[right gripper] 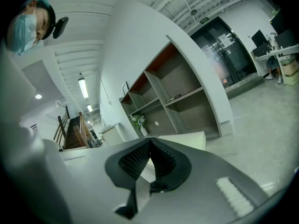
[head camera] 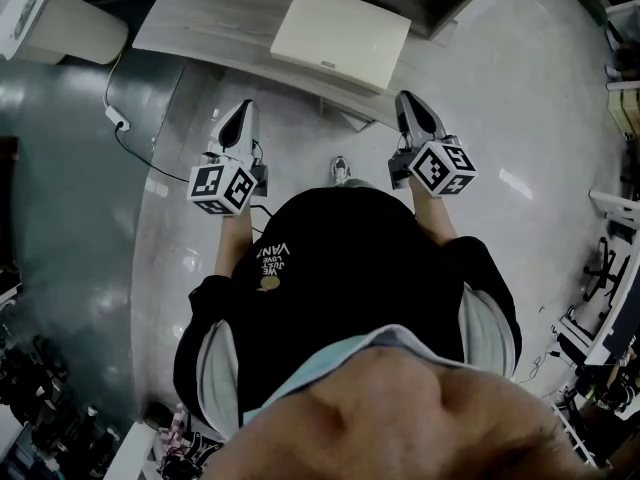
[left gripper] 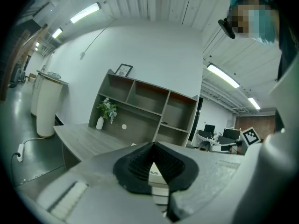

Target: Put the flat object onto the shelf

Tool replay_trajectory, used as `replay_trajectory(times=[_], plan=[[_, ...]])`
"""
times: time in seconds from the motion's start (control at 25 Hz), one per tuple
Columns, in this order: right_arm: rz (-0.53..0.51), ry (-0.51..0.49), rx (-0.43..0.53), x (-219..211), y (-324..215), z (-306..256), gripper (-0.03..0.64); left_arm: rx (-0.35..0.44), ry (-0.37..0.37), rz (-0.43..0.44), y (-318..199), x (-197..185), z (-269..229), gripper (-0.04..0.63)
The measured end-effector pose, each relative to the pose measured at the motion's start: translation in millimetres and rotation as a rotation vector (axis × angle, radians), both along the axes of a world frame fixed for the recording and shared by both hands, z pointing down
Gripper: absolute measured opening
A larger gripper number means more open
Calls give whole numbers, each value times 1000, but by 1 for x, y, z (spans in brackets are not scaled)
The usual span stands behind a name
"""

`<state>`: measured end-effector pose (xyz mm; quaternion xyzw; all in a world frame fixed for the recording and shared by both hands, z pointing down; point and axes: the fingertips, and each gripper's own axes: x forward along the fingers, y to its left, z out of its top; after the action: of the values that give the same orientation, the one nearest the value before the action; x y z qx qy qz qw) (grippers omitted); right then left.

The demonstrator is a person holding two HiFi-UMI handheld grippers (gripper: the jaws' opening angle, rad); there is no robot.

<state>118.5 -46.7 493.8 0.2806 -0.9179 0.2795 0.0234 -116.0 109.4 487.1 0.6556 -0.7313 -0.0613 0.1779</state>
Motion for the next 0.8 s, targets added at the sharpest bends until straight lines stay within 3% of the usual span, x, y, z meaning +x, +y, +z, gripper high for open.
replay_trajectory(times=[0.44,0.8], plan=[[-64,-5,-25,-9,-73,12,-6,-1,-1,-54,-68,-2,6,1],[3,-18,-42,-18,-99,21,-6,-42,-2,-15,-104,-26,18,2]])
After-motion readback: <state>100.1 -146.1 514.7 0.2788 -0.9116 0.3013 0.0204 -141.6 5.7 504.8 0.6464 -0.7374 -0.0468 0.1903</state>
